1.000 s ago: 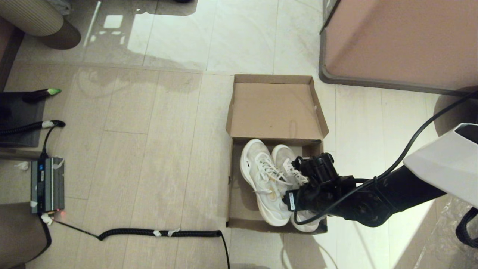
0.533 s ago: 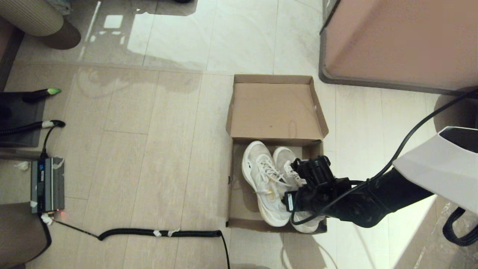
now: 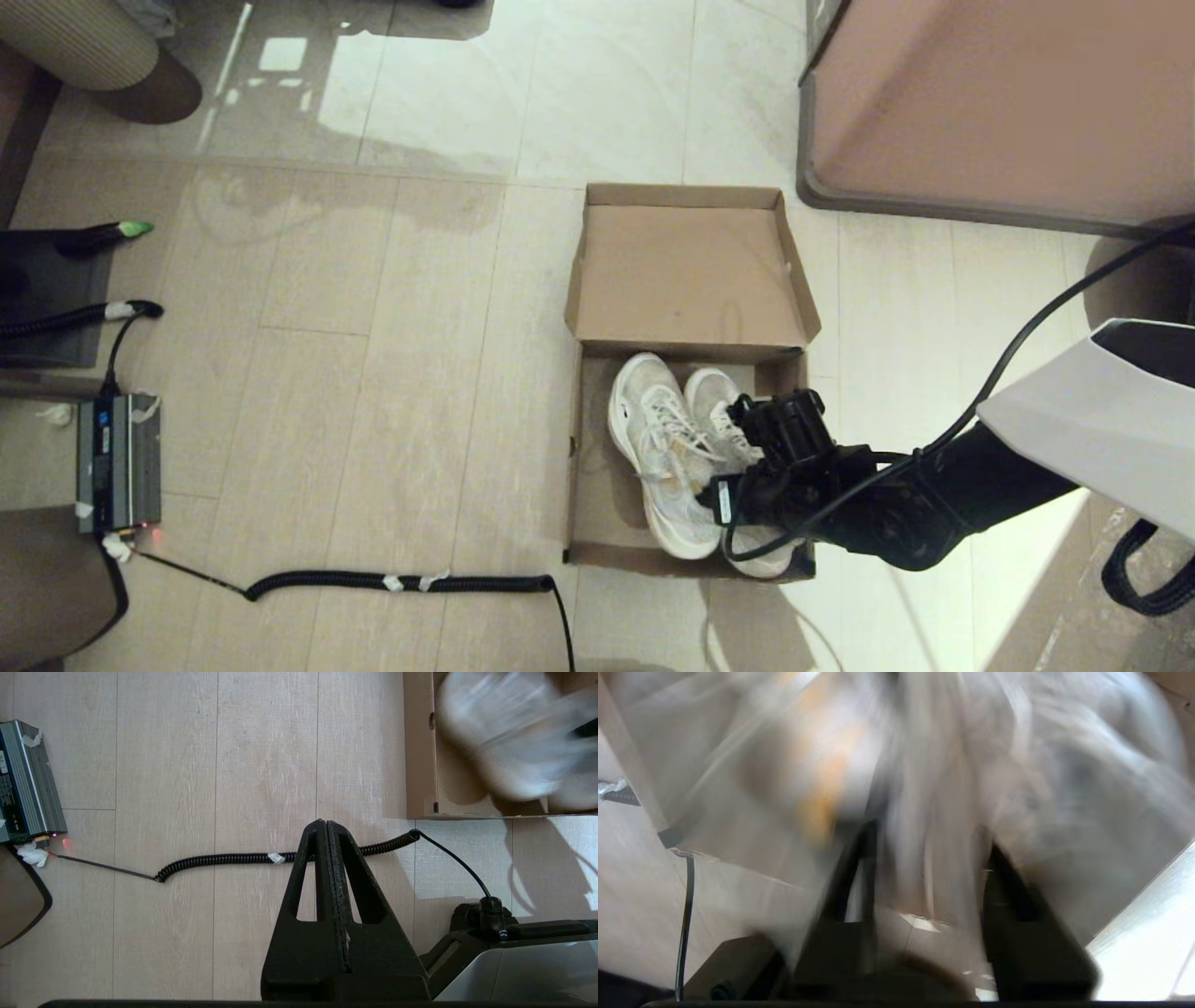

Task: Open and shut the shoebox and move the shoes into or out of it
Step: Put the shoes into the shoe box

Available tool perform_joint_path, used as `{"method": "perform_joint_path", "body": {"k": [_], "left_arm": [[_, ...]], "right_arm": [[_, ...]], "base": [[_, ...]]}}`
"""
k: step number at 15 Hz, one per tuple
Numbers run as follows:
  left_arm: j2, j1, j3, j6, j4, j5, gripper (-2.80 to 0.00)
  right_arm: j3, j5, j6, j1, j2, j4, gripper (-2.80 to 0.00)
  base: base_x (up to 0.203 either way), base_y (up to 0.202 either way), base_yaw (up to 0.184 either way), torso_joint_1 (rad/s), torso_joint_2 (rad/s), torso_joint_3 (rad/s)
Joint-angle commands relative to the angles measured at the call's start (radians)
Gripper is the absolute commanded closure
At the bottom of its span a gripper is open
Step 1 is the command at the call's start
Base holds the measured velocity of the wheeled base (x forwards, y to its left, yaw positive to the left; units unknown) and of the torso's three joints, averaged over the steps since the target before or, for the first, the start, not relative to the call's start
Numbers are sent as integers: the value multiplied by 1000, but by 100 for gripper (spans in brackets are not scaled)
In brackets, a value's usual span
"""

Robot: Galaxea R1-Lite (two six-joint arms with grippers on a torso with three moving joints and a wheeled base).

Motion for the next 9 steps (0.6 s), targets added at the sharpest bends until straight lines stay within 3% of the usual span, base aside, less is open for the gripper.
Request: {"method": "perform_joint_path", "body": {"k": [1,5,9], "left_arm": [[1,0,0,0,0,0,0],[1,0,0,0,0,0,0],[4,0,-2,9,5,-2,0]], "right_arm": [[2,-16,2,2,2,-3,-280],[14,-25,3,1,-19,-3,-280],[85,-17,61,-1,-214,13,-280]], "base": [[0,0,0,0,0,0],[0,0,0,0,0,0],[0,0,0,0,0,0]]}}
